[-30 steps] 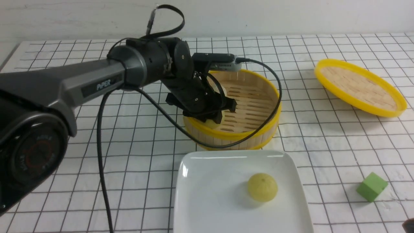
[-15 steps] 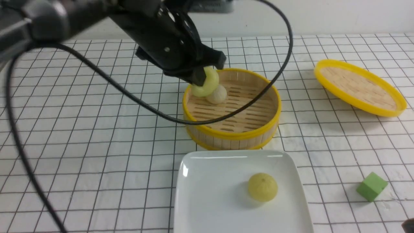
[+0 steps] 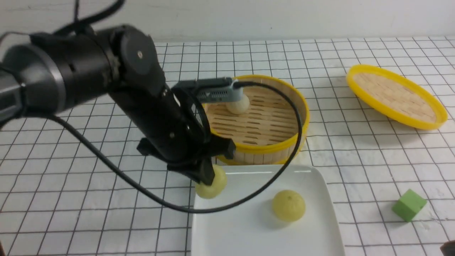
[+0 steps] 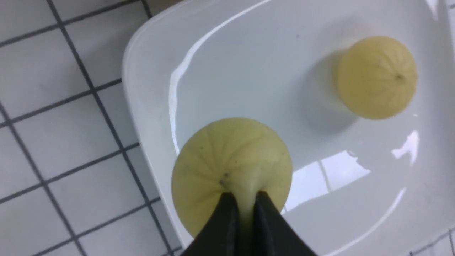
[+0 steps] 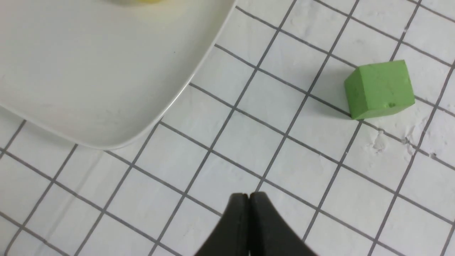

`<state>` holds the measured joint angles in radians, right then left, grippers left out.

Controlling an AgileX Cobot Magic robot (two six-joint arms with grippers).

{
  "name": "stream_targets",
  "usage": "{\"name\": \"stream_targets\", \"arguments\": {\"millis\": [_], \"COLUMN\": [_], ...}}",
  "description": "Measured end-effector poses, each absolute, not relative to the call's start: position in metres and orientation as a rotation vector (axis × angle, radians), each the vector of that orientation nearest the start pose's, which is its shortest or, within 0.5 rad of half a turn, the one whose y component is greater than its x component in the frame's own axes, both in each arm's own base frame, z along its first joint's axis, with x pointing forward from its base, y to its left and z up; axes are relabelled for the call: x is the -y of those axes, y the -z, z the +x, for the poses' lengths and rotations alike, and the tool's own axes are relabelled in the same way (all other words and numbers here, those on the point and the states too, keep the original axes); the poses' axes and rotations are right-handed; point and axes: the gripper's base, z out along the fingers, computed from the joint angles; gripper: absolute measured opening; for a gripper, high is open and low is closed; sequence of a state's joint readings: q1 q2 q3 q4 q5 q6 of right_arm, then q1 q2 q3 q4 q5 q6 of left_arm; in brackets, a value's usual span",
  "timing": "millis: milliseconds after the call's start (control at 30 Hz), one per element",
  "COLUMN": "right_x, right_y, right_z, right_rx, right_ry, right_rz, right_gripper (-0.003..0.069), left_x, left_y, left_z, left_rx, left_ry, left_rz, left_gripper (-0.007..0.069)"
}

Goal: Put the steamed buns into the plate on the white-black tablecloth.
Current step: 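Carry the bun from the bamboo steamer to the plate with the left gripper, then reach into the bamboo steamer and grasp a bun with the left gripper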

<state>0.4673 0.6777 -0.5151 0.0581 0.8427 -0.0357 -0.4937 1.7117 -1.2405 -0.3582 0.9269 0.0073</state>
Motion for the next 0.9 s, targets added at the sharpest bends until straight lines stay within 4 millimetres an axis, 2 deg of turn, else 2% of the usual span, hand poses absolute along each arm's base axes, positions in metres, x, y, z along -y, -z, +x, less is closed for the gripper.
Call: {"name": "stream_targets", "arguments": {"millis": [67,167,267,367,400,433,467,500,533,600,633,667,700,767,833,900], "right_x": [-0.054,-0.054,-0.054,-0.054,-0.054,-0.054,-0.054,-0.054,-0.054,-0.054,-0.054,-0.054,-0.054,-0.054,-0.054,-0.054], "right_y": [-0.261,-0.261,-0.261,-0.261,-0.261,-0.261,-0.261,-0.261,-0.261,-0.261,-0.261,-0.261,-0.261,-0.261,-0.261,-0.262], "right_z": [0.097,0.097,0.097,0.097,0.097,0.097,0.097,0.097,0.097,0.097,0.097,0.097,0.097,0.098,0.098,0.098], "right_rx": [-2.433,-2.433,-2.433,-2.433,-2.433,-2.433,-2.433,-2.433,-2.433,-2.433,-2.433,-2.432,-2.432,-2.431,-2.427,-2.421], "right_ry": [-0.251,-0.251,-0.251,-0.251,-0.251,-0.251,-0.251,-0.251,-0.251,-0.251,-0.251,-0.252,-0.252,-0.252,-0.253,-0.254], "right_rz": [-0.594,-0.594,-0.594,-0.594,-0.594,-0.594,-0.594,-0.594,-0.594,-0.594,-0.594,-0.593,-0.593,-0.593,-0.592,-0.59], "right_gripper": [0.0013,0.0017,0.0019,0.002,0.0021,0.0023,0.0025,0.0027,0.0029,0.0031,0.0035,0.0036,0.0038,0.0041,0.0044,0.0047], "left_x": [0.188,0.193,0.194,0.196,0.196,0.199,0.2,0.203,0.206,0.208,0.21,0.212,0.214,0.218,0.223,0.23], "left_y": [-0.23,-0.214,-0.208,-0.215,-0.216,-0.225,-0.23,-0.243,-0.26,-0.269,-0.283,-0.287,-0.296,-0.302,-0.301,-0.303], "left_z": [0.293,0.3,0.302,0.306,0.306,0.31,0.312,0.317,0.324,0.329,0.336,0.341,0.349,0.363,0.376,0.389], "left_rx": [-2.9,-2.919,-2.936,-2.93,-2.931,-2.912,-2.899,-2.871,-2.824,-2.801,-2.764,-2.751,-2.729,-2.711,-2.713,-2.687], "left_ry": [0.551,0.573,0.572,0.586,0.587,0.598,0.603,0.616,0.628,0.63,0.629,0.622,0.605,0.563,0.542,0.542], "left_rz": [0.448,0.403,0.364,0.333,0.334,0.336,0.338,0.334,0.326,0.305,0.277,0.261,0.247,0.245,0.243,0.241], "left_gripper": [0.0088,0.0177,0.028,0.0375,0.0381,0.0417,0.0429,0.0444,0.0439,0.0419,0.0367,0.0323,0.0243,0.0101,0.0037,0.0009]}}
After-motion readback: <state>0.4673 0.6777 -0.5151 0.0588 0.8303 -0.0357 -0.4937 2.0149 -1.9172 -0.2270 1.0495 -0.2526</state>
